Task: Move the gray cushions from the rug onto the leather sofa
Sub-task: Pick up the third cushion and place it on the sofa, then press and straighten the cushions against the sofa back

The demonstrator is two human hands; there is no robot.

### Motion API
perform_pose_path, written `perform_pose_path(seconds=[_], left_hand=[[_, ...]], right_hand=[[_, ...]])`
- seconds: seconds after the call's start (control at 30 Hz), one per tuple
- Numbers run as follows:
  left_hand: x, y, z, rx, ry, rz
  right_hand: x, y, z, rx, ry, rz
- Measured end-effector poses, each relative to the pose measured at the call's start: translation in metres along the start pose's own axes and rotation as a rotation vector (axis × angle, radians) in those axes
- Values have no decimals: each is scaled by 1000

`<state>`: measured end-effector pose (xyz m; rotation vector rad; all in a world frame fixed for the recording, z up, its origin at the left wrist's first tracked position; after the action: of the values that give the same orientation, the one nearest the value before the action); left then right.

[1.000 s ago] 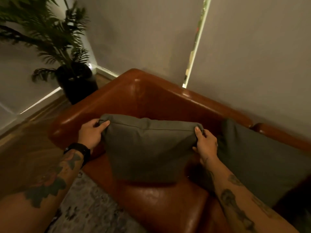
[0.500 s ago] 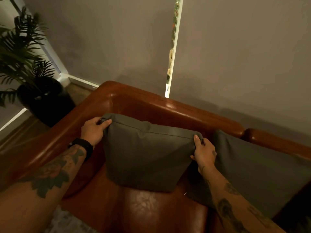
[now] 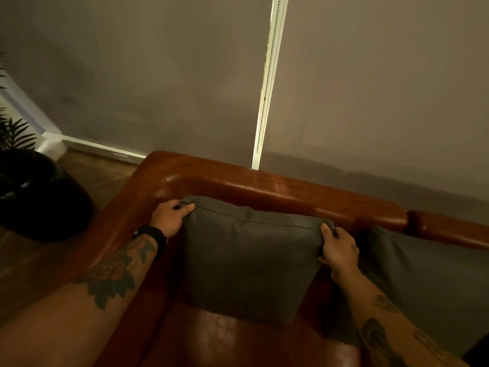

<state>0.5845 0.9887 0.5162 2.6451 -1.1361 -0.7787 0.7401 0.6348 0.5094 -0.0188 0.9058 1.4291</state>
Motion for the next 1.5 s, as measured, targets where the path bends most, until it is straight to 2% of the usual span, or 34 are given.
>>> perform_pose_path(seconds=[0.1,0.2,0.27,0.37,0.4,0.47,0.53,0.6,0.63,0.7,0.83,1.07,1.2,1.37,1.5], left_hand=[[-7,-34,-5,-92,5,68],[-9,-60,-6,27,-194,135],[-5,-62,-6,212,-433,197],[11,-58,-8,660,-965,304],[20,-55,-8,806,-1071,333],[41,-48,-7,1004,-1152,388],[67,-38,1,1094,-1220,479],[87,-32,14,1087,-1292,549],[94,-32,19,1059,-1309,550],[103,-42,20,1006,-1315,518],[113,-61,14,947,-1331,529],[128,-79,8,871,-1366,581],[125,-75,-6,818,-1375,651],[112,-64,-26,759,-1318,754],[104,-52,-40,694,-1259,744]], right_hand=[[16,-4,15,43,30,-8],[29,-10,21,42,170,21],[39,-10,23,-15,349,5],[53,-7,18,-217,788,-89],[54,-8,16,-279,884,-127],[54,-5,12,-441,955,-176],[61,2,7,-686,997,-153],[77,12,0,-841,1096,-55],[85,12,-2,-835,1156,-1],[98,2,-5,-724,1214,78],[106,-21,3,-614,1197,89],[116,-42,16,-575,1194,127],[113,-44,26,-527,1234,230],[94,-31,39,-521,1071,342],[60,-19,40,-580,924,303]])
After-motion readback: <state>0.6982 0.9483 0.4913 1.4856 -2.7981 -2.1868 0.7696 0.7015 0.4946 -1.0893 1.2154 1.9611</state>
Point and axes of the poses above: each hand's wrist, its own y-axis away from the middle knuckle, its own x-axis out of the palm, z = x × y, the point moved 2 cm from there along -y, towards the middle knuckle, and after that the axes turned 8 degrees about x, right-handed, at the moved point
